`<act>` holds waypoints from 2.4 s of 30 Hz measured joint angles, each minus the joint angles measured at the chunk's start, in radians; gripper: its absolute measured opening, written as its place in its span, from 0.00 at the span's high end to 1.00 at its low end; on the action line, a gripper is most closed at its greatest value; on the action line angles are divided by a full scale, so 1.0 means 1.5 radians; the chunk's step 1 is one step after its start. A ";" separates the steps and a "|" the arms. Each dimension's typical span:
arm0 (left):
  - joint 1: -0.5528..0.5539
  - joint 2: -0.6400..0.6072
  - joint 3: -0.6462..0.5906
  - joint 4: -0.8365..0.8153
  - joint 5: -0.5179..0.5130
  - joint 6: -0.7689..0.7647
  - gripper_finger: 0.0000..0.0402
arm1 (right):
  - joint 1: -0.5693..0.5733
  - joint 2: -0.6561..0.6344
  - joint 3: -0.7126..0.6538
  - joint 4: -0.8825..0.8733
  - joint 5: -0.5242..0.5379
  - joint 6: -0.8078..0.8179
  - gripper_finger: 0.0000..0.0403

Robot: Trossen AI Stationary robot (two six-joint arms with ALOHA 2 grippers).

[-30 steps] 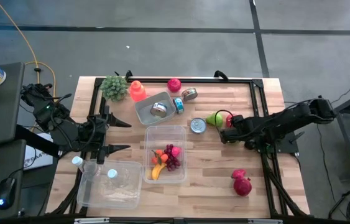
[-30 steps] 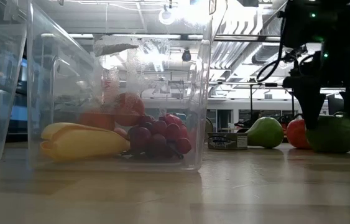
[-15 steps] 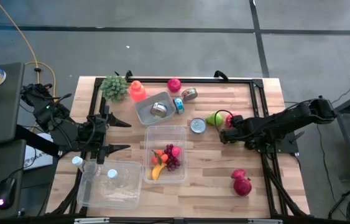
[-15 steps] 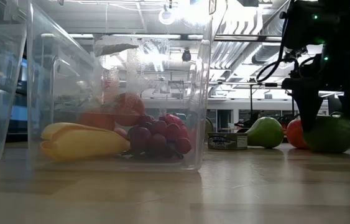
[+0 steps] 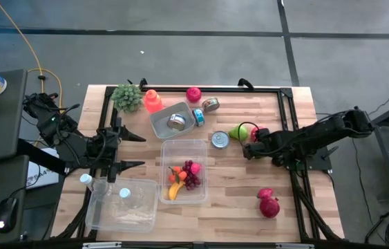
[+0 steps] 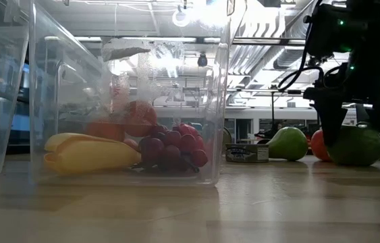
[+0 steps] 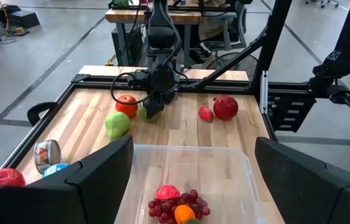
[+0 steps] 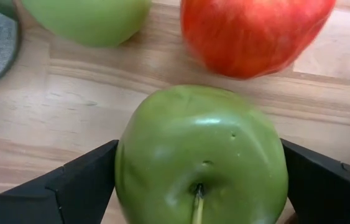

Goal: Pick & Place Food Item
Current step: Put the green apple into the right transparent bin

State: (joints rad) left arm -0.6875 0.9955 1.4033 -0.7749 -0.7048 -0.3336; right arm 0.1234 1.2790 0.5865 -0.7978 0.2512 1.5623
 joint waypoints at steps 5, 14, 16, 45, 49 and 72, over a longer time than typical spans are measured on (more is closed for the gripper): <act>0.000 0.000 0.000 0.000 0.001 -0.001 0.18 | 0.000 0.000 0.000 0.023 0.003 0.002 0.04; 0.000 0.000 0.000 0.000 0.001 -0.016 0.18 | 0.001 0.005 -0.001 0.130 0.002 -0.014 0.04; 0.000 0.000 0.000 0.000 0.001 -0.018 0.18 | 0.001 0.005 -0.001 0.154 0.010 -0.015 0.04; 0.000 0.002 0.000 0.014 0.001 -0.023 0.18 | 0.027 0.004 0.101 0.991 -0.060 -0.547 0.04; 0.000 0.002 0.000 0.014 0.001 -0.023 0.18 | 0.031 0.037 0.201 0.832 -0.065 -0.588 0.04; 0.000 0.002 0.000 0.017 0.015 -0.020 0.18 | 0.038 0.191 0.342 0.785 -0.060 -0.566 0.01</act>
State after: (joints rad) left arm -0.6872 0.9989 1.4033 -0.7486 -0.6823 -0.3637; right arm 0.1806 1.5655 1.0992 0.3789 0.1617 0.7139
